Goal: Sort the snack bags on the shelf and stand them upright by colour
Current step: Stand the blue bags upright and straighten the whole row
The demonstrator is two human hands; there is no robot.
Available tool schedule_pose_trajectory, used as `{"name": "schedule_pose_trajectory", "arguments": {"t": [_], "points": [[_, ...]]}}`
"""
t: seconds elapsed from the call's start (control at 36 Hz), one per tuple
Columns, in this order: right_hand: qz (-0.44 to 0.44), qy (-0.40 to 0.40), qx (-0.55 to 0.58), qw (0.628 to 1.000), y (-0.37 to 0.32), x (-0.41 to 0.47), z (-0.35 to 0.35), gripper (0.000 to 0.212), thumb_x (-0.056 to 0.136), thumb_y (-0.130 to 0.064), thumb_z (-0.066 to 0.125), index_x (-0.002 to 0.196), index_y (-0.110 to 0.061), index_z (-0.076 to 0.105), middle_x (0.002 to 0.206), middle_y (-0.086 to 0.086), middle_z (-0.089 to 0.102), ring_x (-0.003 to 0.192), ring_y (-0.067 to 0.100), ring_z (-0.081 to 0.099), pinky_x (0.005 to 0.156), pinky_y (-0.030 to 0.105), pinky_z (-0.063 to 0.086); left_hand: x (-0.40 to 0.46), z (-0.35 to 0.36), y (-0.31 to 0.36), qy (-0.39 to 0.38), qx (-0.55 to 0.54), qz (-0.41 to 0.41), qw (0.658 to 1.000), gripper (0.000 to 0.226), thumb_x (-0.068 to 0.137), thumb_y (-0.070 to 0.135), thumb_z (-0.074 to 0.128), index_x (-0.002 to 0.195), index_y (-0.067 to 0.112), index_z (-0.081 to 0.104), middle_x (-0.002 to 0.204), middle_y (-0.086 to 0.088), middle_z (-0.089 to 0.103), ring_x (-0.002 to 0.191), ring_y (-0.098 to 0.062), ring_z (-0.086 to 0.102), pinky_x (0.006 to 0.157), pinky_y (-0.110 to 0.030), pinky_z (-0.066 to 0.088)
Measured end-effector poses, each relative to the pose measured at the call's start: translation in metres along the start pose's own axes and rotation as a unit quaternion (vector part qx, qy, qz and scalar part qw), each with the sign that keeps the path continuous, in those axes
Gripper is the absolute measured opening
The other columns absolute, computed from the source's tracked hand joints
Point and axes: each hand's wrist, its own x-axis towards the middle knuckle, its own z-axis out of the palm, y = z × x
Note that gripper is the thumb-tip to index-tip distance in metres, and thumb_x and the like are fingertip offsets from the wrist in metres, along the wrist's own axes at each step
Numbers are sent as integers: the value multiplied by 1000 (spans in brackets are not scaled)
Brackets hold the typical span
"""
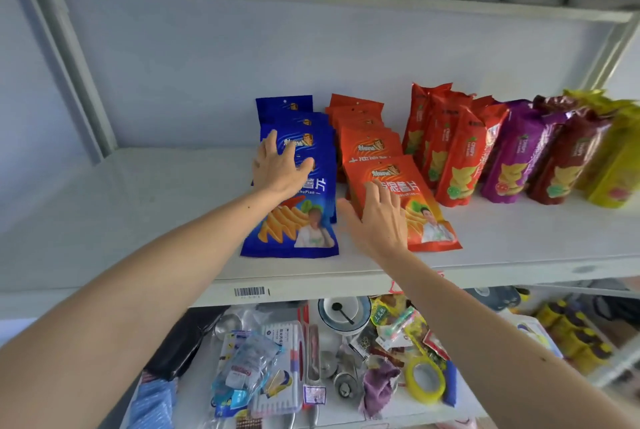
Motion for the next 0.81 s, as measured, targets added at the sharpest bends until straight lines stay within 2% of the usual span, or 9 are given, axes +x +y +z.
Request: {"name": "schedule_pose_trajectory", "arguments": {"t": [0.08,0.17,0.28,0.36,0.44,0.58,0.69,0.81], "points": [[34,9,-51,998,31,2,-11,70,93,-61,42,145,-14,35,153,8,36,140,32,30,112,47,27,-2,8,30,-23,55,91,994,64,97,55,38,150,21,32,163,-7,1,150,-30,3,119,-52,13],[102,-21,-74,992,60,1,-18,79,89,-70,38,147,-16,30,158,11,26,145,35,21,115,51,20,-7,21,62,-68,100,188,975,64,99,55,31,153,23,22,164,-6,0,150,-29,2,120,-52,9],[144,-79,-91,982,86,-4,-14,89,84,-81,30,149,-22,21,161,16,12,145,36,14,114,51,17,-7,48,91,-181,127,273,936,60,101,54,20,156,30,9,164,-3,-5,151,-25,-5,121,-49,0],[156,-95,-96,978,91,-6,-9,94,82,-84,22,152,-22,17,160,16,12,145,37,13,115,50,16,0,68,98,-263,150,264,916,60,100,59,13,154,38,-1,163,-1,-13,149,-27,-13,120,-51,-3],[158,-105,-102,977,87,-1,-3,94,82,-84,20,152,-21,16,158,16,15,144,37,14,113,50,17,11,76,95,-307,159,245,906,63,97,65,13,152,42,-7,162,1,-17,149,-28,-16,120,-53,-3],[138,-105,-99,980,81,10,9,95,80,-86,25,149,-22,19,146,16,31,134,36,25,108,48,21,35,69,86,-317,177,263,894,71,96,66,24,153,39,-8,162,4,-17,149,-26,-14,121,-51,0],[130,-104,-90,982,78,12,10,96,77,-87,29,149,-24,19,146,14,32,134,35,26,108,47,22,47,66,82,-331,199,276,880,73,96,65,27,153,39,-10,162,4,-18,149,-26,-13,120,-52,2],[128,-106,-79,983,80,13,7,96,75,-88,33,148,-26,22,146,14,32,134,35,27,109,47,23,46,65,85,-315,220,287,878,73,97,64,28,154,35,-7,163,1,-13,149,-31,-7,118,-52,8]]}}
